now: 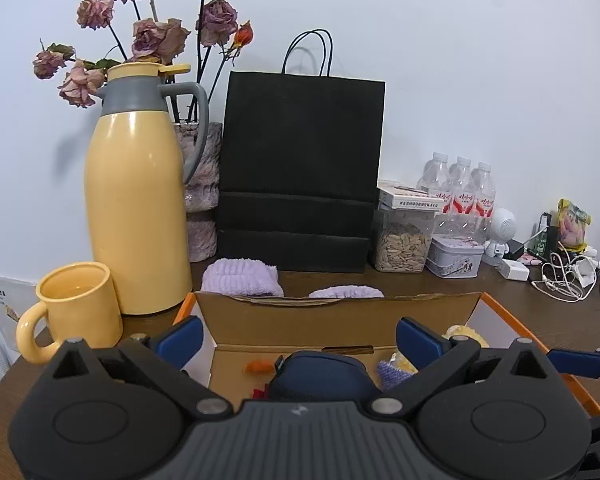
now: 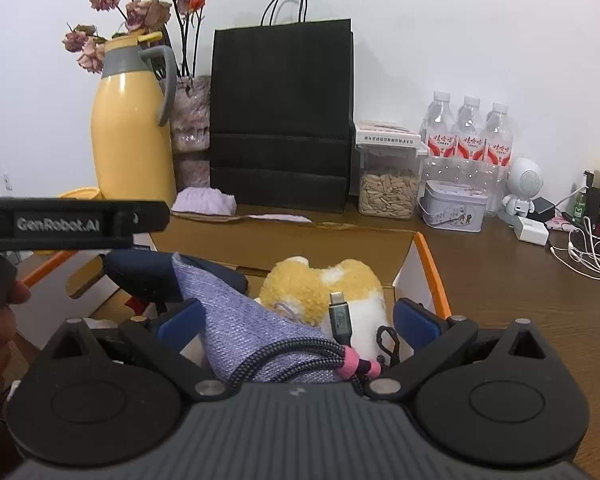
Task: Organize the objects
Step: 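Release the black cable into the box with the right tool while the left tool drops the petal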
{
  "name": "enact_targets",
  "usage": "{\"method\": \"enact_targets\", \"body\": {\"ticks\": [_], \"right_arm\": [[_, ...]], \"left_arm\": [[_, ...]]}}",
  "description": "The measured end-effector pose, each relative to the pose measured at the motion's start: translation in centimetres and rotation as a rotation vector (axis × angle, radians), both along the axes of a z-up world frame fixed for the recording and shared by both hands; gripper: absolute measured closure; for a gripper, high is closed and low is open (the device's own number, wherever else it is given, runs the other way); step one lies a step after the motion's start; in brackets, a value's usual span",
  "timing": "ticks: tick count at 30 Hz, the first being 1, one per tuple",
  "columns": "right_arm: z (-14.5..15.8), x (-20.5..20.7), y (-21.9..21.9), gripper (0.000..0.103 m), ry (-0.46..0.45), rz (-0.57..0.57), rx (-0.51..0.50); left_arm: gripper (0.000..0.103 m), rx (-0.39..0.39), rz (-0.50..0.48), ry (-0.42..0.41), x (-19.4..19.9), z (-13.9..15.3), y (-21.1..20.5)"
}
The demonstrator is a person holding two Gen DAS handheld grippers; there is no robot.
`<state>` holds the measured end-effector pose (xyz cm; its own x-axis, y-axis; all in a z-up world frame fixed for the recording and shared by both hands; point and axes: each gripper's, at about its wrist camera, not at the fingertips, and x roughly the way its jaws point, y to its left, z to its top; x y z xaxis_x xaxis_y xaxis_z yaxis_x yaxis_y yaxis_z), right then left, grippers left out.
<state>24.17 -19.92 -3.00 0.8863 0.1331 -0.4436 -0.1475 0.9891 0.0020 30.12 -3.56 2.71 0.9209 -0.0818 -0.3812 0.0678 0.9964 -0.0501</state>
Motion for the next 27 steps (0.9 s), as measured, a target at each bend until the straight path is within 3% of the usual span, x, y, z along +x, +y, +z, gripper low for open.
{"method": "enact_targets", "body": {"ticks": [27], "right_arm": [[1.6,-3.9,-0.5,0.0,-0.09,0.038,0.007]], "left_arm": [[0.0,-0.015,0.011,-0.026,-3.9,0.0,1.6]]}}
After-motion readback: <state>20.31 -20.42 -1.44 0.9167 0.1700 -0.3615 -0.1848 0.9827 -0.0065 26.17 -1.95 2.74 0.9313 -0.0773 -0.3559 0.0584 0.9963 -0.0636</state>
